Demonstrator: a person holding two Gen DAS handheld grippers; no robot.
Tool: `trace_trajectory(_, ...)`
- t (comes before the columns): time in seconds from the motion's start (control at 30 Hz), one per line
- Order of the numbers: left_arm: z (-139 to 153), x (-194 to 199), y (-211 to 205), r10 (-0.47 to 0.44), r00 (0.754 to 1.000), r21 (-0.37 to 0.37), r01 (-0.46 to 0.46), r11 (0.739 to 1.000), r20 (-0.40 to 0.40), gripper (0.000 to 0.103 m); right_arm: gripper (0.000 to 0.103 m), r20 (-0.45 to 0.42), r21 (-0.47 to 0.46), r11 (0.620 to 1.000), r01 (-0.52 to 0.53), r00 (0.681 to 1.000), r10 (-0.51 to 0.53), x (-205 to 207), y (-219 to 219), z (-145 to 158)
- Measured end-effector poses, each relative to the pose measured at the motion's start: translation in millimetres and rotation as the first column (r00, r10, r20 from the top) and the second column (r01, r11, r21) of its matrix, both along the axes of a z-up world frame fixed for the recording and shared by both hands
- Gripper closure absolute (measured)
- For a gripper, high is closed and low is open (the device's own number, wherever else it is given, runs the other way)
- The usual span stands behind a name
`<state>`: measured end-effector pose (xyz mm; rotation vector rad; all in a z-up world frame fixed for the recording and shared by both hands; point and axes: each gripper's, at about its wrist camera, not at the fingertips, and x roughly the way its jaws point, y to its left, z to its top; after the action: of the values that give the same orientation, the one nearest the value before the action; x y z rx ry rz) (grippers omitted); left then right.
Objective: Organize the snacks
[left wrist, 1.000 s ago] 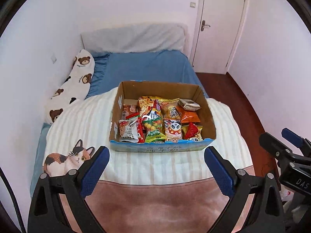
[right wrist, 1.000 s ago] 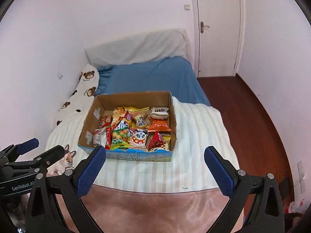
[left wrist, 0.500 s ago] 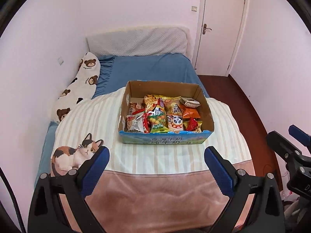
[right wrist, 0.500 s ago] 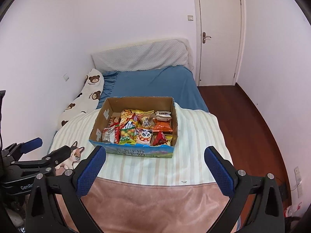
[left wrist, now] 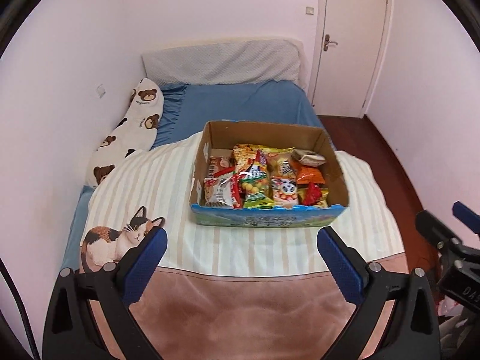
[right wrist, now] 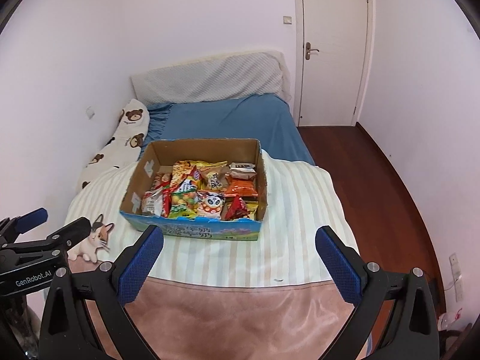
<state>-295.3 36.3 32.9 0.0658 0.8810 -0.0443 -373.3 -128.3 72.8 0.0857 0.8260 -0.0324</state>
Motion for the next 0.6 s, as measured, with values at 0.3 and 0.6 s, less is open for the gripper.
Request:
trace_trajectory(0.3,-20,36,-3,0.03,1.0,0.029,-0.03,0.999,-0.002,0.001,0.0,0.003,-0.042,0.999,0.03,1.0,-0.03,38,0,-25)
trace_trajectory(0.6,-39,65,-7,0.05,0.999,0.06,-0.05,0.997,-0.009,0.001,0.0,-0.017,-0.053,0.997,0.063,0.998,-0.064,74,-1,-51)
